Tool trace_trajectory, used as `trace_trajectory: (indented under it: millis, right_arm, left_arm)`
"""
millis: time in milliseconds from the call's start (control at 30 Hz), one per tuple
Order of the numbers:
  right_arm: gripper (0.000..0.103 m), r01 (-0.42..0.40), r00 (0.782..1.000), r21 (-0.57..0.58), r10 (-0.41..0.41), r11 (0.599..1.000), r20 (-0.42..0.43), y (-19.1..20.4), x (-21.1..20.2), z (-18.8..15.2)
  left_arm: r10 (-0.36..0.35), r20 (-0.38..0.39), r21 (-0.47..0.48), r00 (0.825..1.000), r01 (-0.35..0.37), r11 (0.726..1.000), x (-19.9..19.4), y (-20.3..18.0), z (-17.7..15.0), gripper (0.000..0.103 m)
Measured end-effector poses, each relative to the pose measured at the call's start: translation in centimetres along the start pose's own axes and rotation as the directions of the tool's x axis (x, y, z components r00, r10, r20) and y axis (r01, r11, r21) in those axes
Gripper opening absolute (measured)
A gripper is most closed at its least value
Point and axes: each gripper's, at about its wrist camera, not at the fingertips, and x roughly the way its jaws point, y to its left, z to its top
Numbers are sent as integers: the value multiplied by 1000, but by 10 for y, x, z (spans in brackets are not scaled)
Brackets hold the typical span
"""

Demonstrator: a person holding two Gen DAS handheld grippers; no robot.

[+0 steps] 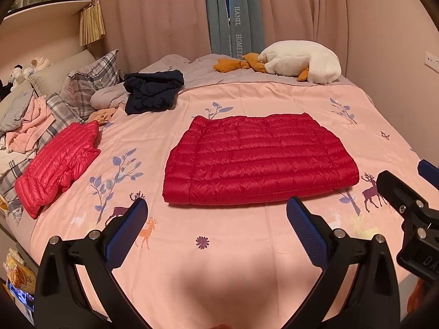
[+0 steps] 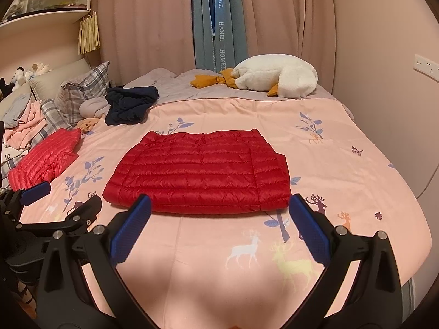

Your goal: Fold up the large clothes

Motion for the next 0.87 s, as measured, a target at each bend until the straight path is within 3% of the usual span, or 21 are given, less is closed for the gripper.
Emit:
trace_trajectory:
  millis: [867]
  right_arm:
    - [101,1,1000,1,-1,1000,1,-2,0,-2]
  left_arm:
    - [5,6,16,1000,-5,1000,-1,-2,3,102]
